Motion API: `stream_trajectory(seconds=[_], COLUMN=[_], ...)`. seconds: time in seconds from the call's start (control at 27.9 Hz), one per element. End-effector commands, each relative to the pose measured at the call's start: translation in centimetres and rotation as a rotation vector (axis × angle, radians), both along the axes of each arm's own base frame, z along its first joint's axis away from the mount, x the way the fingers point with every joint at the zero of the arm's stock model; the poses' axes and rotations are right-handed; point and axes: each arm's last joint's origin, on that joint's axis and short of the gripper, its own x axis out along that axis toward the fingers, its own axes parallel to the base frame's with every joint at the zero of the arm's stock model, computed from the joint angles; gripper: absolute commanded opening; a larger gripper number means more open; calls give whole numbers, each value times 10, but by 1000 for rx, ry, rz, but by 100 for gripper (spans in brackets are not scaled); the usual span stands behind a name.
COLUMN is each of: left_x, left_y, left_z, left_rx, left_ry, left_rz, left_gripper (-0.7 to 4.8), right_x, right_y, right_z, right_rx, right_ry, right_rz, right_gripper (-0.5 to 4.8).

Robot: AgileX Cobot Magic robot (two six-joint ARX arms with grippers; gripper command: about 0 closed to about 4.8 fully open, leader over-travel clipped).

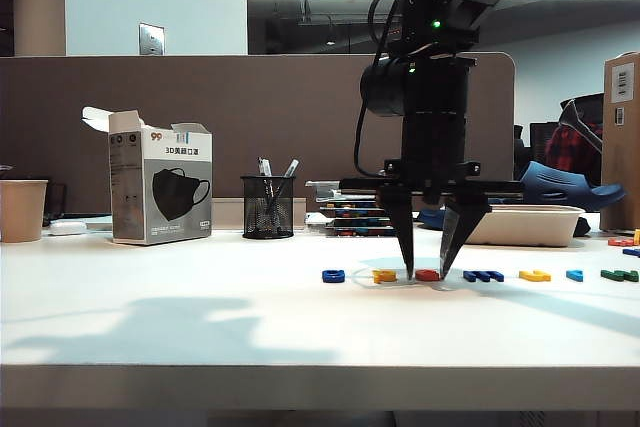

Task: Select the appropriate letters from the row of letter magnets placed on the table to arrange into the word "cup".

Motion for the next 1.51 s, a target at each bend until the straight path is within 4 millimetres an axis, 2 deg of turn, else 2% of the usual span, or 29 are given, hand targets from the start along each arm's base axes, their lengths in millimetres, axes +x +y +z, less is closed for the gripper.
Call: stream_trajectory(seconds=[0.04,0.43,0.5,1.51], left_x=[0,0,0,0], left_y=[1,1,1,1], left_z=[2,2,2,2], left_rx=[-4,-4,-4,-4], left_ry=[-12,-12,-12,-12], left_rz=[1,1,1,1], left_gripper=[-5,-5,-5,-5], right_x=[0,0,0,-1], right_y=[0,0,0,0], right_z=[-6,-5,-5,-5], right_rx=[-7,-7,-6,-9], right_ry=[20,18,18,26], right_rz=[-3,-4,-3,-3], right_gripper=[149,133,111,104])
